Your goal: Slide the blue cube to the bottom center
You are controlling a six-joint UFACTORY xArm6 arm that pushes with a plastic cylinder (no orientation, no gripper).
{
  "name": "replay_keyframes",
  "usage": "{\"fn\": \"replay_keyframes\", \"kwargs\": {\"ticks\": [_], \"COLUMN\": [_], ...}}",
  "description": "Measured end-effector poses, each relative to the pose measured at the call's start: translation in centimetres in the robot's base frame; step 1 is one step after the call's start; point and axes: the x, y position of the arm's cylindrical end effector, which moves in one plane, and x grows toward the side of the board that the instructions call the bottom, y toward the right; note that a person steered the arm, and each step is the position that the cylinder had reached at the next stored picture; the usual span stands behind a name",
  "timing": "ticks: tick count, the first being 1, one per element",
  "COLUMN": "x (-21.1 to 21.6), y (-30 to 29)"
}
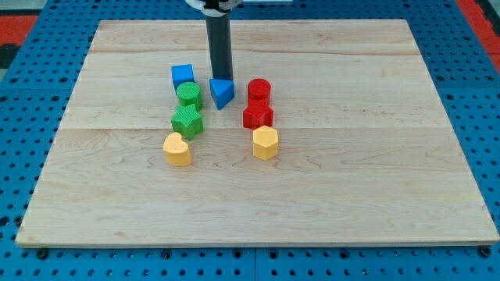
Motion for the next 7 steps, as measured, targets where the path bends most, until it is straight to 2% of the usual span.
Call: {"fn": "replay_keyframes", "kwargs": {"ticks": [2, 3, 5, 7], "x": [-0.9, -1.2, -0.9, 1.8], "y": [-0.8, -3.7, -13.0, -16.7]}}
